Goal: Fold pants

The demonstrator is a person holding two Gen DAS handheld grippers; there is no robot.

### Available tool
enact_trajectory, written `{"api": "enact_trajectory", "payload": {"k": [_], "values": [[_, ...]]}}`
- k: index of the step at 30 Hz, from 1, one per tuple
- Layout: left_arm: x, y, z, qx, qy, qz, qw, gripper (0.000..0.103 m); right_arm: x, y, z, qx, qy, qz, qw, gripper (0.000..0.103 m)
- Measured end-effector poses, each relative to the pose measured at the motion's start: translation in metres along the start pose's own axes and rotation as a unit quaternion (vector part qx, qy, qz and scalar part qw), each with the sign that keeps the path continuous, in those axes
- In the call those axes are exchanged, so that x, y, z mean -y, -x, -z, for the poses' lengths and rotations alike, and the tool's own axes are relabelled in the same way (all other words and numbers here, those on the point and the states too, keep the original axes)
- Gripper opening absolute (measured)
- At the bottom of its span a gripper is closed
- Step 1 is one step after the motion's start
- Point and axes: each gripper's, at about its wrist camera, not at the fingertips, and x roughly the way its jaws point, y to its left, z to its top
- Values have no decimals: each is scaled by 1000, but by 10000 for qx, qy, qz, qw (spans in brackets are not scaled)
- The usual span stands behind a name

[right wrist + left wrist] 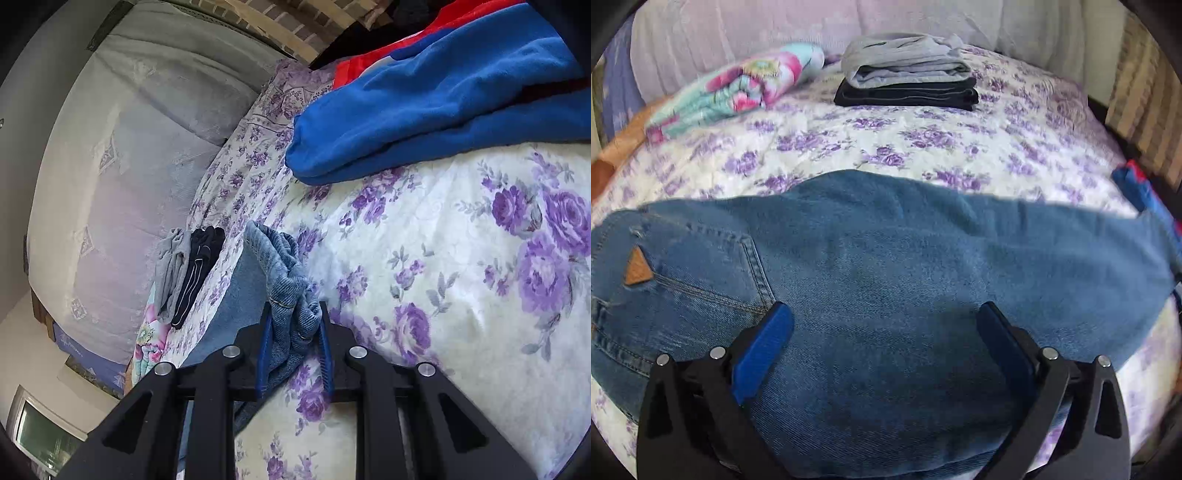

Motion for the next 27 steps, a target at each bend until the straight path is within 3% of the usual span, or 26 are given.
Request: {"api": "enact_trajectory", "payload": {"k": [1,4,5,9,13,18,23,27], "values": [[1,6,-1,46,-10,-30,10000,98,0,0,0,12,30,14,10000,21],[-6,12,-3,23,357,478,9982,98,-1,0,1,8,42,48,10000,21],[-3,13,-4,21,369,494,9981,98,-1,0,1,6,36,42,10000,21],[22,-4,1,-91,-222,-1,9997,99,-1,0,1,2,40,58,10000,21],[21,-2,1,-67,-184,15,9998,99,-6,4,0,39,97,63,9999,21],[12,2,1,-17,-74,208,9998,99,-37,15,0,279,646,67,9975,18],[-25,27,4,163,433,860,9952,99,-80,27,2,476,1272,49,9907,18],[-95,64,10,637,1275,715,9872,99,-138,36,15,734,2191,-11,9729,17]]}}
